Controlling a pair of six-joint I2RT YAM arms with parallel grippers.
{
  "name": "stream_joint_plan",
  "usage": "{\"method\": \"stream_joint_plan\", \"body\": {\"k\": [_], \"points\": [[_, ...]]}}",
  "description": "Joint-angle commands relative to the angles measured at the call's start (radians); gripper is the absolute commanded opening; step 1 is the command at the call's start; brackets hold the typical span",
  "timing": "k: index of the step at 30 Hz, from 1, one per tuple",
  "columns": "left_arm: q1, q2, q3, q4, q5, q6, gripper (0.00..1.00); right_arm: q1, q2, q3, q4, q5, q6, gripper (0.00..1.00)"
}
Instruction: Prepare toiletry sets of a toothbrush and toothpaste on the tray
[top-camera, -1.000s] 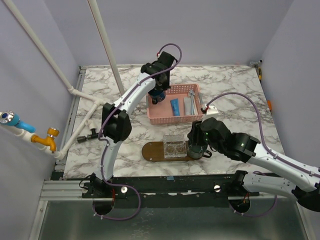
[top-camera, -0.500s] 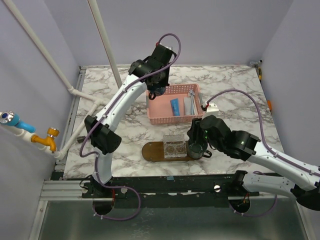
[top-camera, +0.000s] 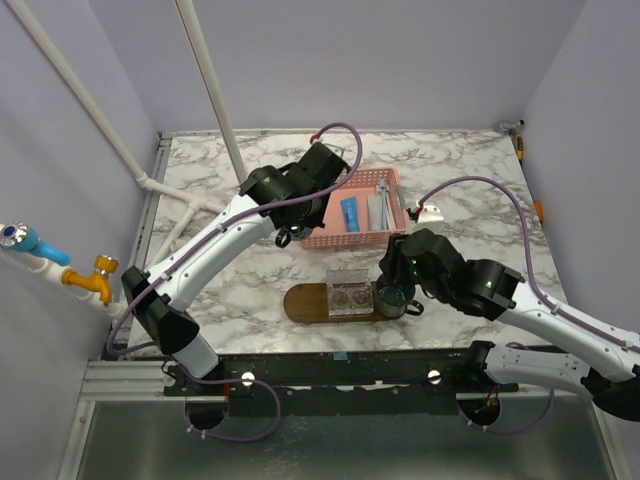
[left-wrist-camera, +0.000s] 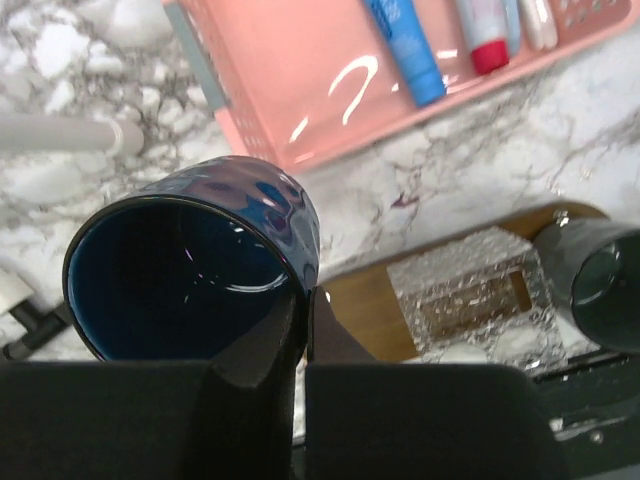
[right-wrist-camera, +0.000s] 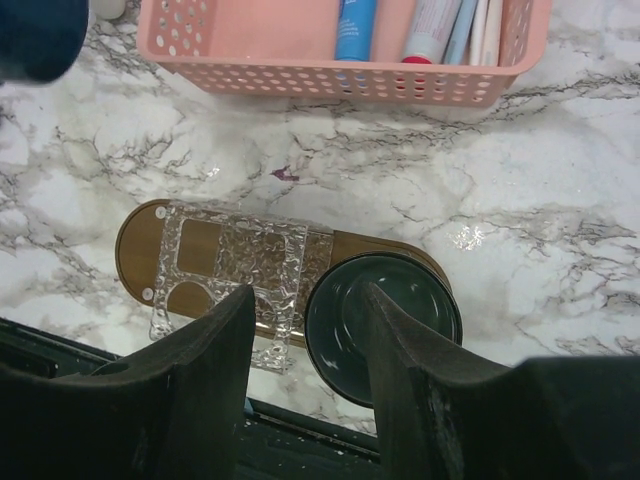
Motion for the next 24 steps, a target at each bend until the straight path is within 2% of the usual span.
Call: {"method": "stream_joint_plan", "body": {"k": [1,12,24], "points": [[-0.028,-0.145,-0.156,0.061,-0.044,-0.041,0.0,0.006,0.008,0.038,-0.063,0.064,0.037,0.5],[-0.086,-0.344,-0.515,0.169,0.035,-0.145,0.0,0.006,0.02,0.027,-0.088,0.083,0.068,0.5],[-0.184,-0.382,-0.632,0.204,0.03,-0.243,0.0,0.006,0.05,0.012,-0.083,0.075,0.085,0.5]]}}
